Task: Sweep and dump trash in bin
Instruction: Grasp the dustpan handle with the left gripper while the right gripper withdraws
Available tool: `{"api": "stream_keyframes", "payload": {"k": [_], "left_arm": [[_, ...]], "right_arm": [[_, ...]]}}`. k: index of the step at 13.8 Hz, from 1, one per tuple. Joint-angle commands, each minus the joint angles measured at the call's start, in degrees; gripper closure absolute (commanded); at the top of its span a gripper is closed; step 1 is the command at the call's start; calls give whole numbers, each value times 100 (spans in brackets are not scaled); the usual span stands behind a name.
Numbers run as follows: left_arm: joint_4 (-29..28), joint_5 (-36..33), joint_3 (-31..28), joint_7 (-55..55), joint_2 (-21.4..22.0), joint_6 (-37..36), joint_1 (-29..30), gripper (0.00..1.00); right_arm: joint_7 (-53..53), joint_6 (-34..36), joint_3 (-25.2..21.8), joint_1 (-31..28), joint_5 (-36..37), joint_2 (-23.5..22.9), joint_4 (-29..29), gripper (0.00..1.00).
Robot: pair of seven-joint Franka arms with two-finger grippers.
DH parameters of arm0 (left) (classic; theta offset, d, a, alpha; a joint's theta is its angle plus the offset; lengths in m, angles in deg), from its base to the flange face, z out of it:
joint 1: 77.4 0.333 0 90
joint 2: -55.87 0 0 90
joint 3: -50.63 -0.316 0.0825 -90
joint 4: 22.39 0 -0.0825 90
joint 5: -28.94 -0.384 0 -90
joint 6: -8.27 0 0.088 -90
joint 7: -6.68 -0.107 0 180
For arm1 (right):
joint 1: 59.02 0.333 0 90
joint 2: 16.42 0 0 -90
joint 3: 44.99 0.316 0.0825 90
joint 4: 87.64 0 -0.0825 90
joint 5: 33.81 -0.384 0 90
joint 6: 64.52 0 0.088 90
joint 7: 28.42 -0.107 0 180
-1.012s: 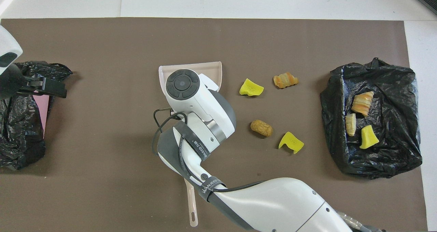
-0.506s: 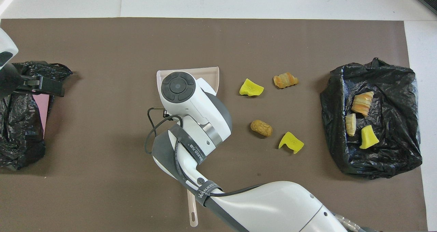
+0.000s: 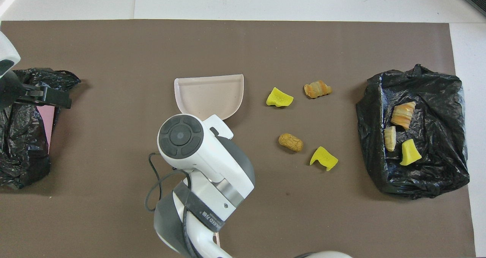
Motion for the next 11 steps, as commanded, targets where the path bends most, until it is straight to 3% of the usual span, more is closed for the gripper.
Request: {"api": "stream_keyframes", "payload": {"k": [1, 5, 6, 8, 9, 11], "left_arm": [[-35, -81, -19, -60, -26, 136, -128, 0], [-43, 6, -18, -16, -351, 548, -400, 0], [-43, 7, -18, -8, -456, 689, -540, 0], [-43, 16, -18, 80, -737, 1048, -812, 0], [-43, 16, -18, 211, -887, 1181, -944, 0], [-61, 7, -18, 405, -1177, 1523, -1208, 0]], "right_arm": [[-86, -126, 2, 257, -117, 730, -1136, 23], [46, -206, 10, 671, -169, 1320, -2122, 23], [168, -415, 10, 681, -266, 1513, -2516, 23], [423, -1544, 37, 812, -468, 1969, -3657, 23], [494, -1907, 37, 865, -512, 2024, -3871, 23], [521, -1929, 37, 935, -539, 1954, -3891, 23]]}}
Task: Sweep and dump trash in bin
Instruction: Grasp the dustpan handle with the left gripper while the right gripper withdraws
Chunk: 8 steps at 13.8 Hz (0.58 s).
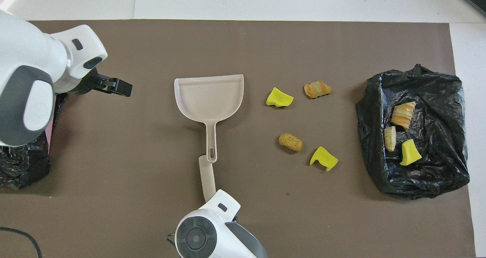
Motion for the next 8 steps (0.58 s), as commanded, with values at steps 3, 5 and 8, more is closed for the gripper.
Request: {"api": "stream_keyframes", "payload": {"k": [3, 5, 8], "left_arm": [[-107, -58, -85, 878, -624, 689, -813, 0], [-274, -58, -85, 1371, -651, 717, -1043, 0], [-635, -67, -76, 2137, -589, 787, -1553, 0]], "right_arm": [[232, -222, 2, 61, -183, 244, -370, 26], [250, -231, 2, 61, -183, 244, -370, 36], [197, -222, 2, 70, -183, 244, -370, 75]]}}
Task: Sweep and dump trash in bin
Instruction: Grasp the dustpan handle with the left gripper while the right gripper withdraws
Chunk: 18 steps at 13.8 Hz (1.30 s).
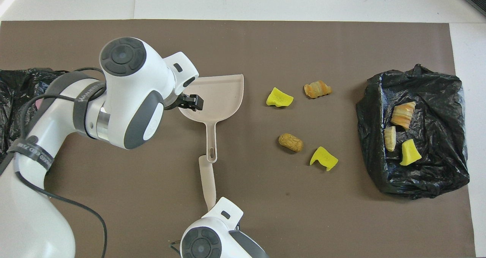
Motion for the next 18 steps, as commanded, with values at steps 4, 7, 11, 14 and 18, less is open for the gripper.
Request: {"api": "stream_keyframes", "payload": {"k": [4, 7, 11, 14, 18], "left_arm": [[-909, 8, -78, 525, 289, 471, -492, 0], [-1033, 612, -77, 516, 253, 576, -448, 0], [-1033, 896, -77, 552, 218, 541, -501, 0], [-1041, 887, -86, 587, 201, 532, -667, 28], [-1024, 887, -86, 604, 192, 541, -668, 41]], "right_arm": [[103, -78, 1, -10, -175, 149, -145, 100], [-238, -78, 1, 43, -105, 210, -154, 100], [-565, 342, -16, -36, -52, 552, -189, 100], [-556, 1351, -25, -465, 167, 1167, -268, 100], [-583, 2012, -25, -878, 502, 1722, -619, 100]]}}
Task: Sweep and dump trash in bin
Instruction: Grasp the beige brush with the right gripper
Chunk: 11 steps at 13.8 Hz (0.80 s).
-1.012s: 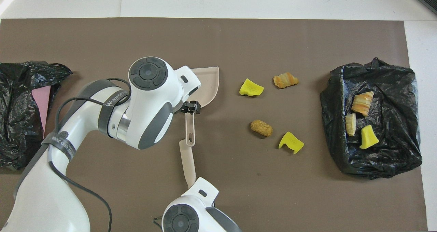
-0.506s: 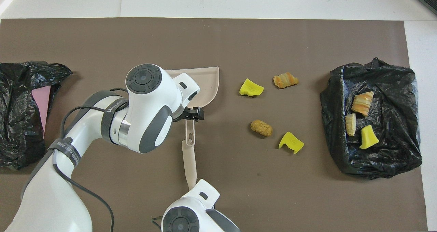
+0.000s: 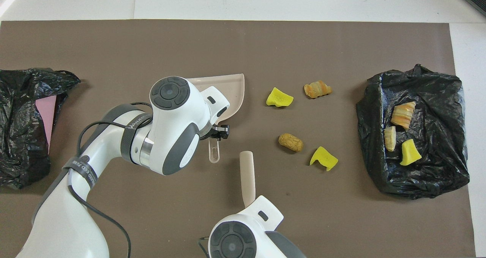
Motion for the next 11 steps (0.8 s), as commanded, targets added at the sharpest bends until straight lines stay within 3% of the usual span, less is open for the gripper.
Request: {"api": "stream_keyframes", "payload": {"k": [1, 5, 8, 10, 11], "left_arm": [[-178, 87, -85, 38, 133, 121, -71, 41], [-257, 96, -76, 160, 141, 138, -80, 42], [-318, 96, -76, 178, 133, 200, -150, 45], [-319, 96, -76, 178, 133, 191, -142, 61], [-310, 87, -76, 118, 133, 174, -142, 80]], "right_arm": [[-120, 243, 33, -308, 200, 382, -346, 100], [-155, 1007, 33, -598, 1078, 479, -346, 100], [-225, 1430, 42, -1160, 1439, 444, -372, 100], [-216, 1440, 42, -1643, 1553, 417, -486, 100], [-199, 1440, 42, -1819, 1711, 417, -565, 100]]}}
